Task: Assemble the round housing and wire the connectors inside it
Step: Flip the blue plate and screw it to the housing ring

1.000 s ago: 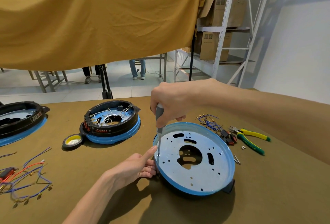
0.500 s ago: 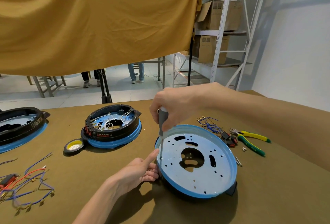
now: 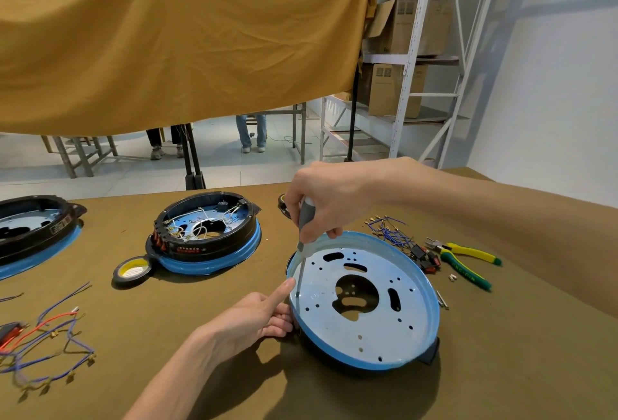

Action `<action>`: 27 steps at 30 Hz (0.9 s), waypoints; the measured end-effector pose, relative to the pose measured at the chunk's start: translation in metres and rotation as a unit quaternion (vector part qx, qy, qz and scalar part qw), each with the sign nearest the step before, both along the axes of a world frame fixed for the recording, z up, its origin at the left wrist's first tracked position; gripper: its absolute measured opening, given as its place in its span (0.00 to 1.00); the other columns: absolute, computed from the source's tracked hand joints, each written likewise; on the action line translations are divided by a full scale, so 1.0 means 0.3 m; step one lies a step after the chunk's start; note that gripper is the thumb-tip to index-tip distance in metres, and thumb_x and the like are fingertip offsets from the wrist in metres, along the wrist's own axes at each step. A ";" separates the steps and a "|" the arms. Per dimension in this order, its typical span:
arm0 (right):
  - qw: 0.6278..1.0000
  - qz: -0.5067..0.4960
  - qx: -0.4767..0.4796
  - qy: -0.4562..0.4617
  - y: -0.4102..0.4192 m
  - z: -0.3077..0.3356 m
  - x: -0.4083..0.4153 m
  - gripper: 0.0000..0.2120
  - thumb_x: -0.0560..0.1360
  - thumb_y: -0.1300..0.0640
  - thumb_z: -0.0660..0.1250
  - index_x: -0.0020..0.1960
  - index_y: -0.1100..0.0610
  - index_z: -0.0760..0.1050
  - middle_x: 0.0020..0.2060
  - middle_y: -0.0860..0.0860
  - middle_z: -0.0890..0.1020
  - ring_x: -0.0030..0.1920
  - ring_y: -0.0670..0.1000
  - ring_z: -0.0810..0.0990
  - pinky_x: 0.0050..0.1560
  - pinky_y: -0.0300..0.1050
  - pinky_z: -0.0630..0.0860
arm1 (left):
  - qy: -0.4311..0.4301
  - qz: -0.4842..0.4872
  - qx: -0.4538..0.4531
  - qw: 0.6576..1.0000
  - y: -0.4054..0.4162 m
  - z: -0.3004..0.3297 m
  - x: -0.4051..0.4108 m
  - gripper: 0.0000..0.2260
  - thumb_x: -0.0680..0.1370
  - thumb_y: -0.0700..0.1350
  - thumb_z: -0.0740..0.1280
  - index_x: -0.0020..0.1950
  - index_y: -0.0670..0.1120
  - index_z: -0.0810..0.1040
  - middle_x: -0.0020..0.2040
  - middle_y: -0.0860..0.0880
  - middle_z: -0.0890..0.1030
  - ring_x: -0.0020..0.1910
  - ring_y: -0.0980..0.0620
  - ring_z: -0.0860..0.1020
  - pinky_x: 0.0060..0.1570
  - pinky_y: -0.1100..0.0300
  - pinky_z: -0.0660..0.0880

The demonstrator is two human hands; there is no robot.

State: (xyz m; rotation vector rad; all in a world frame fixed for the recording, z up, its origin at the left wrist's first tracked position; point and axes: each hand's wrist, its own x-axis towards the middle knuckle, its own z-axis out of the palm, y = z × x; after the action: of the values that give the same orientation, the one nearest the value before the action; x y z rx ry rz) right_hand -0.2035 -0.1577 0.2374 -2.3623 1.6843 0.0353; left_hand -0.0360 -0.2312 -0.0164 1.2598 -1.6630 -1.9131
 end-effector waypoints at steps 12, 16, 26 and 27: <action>1.000 -0.005 -0.004 0.006 -0.002 -0.004 0.021 0.07 0.76 0.55 0.75 0.45 0.56 0.79 0.34 0.53 0.86 0.29 0.48 0.85 0.32 0.37 0.79 | -0.014 0.000 0.007 1.000 -0.003 0.005 -0.006 0.50 0.51 0.78 0.76 0.53 0.37 0.82 0.37 0.46 0.84 0.37 0.52 0.82 0.43 0.62 0.79; 1.000 -0.007 -0.005 0.008 -0.004 -0.003 0.021 0.08 0.76 0.54 0.75 0.45 0.58 0.80 0.33 0.52 0.86 0.29 0.48 0.85 0.32 0.37 0.80 | -0.012 -0.005 0.011 1.000 0.002 0.014 -0.008 0.49 0.49 0.77 0.77 0.51 0.37 0.82 0.36 0.46 0.83 0.36 0.52 0.81 0.43 0.63 0.79; 0.983 -0.087 0.054 -0.150 0.041 0.015 -0.178 0.10 0.75 0.57 0.77 0.48 0.62 0.80 0.38 0.55 0.88 0.37 0.54 0.88 0.36 0.39 0.82 | -0.003 -0.022 0.023 0.999 0.021 0.020 0.024 0.53 0.50 0.76 0.78 0.58 0.35 0.80 0.46 0.42 0.87 0.46 0.49 0.86 0.47 0.58 0.82; 0.969 -0.115 0.060 -0.211 0.052 0.001 -0.238 0.11 0.75 0.58 0.76 0.50 0.64 0.78 0.40 0.56 0.88 0.39 0.55 0.88 0.38 0.40 0.83 | -0.004 -0.028 0.029 0.999 0.022 0.023 0.030 0.54 0.50 0.75 0.79 0.59 0.35 0.79 0.48 0.41 0.87 0.49 0.47 0.87 0.49 0.56 0.83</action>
State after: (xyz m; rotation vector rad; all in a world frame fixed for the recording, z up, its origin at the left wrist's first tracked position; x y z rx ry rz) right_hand -0.2749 -0.1422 0.2377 -1.9014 1.6702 -0.3697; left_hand -0.0271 -0.2245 -0.0096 1.2562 -1.6738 -2.0049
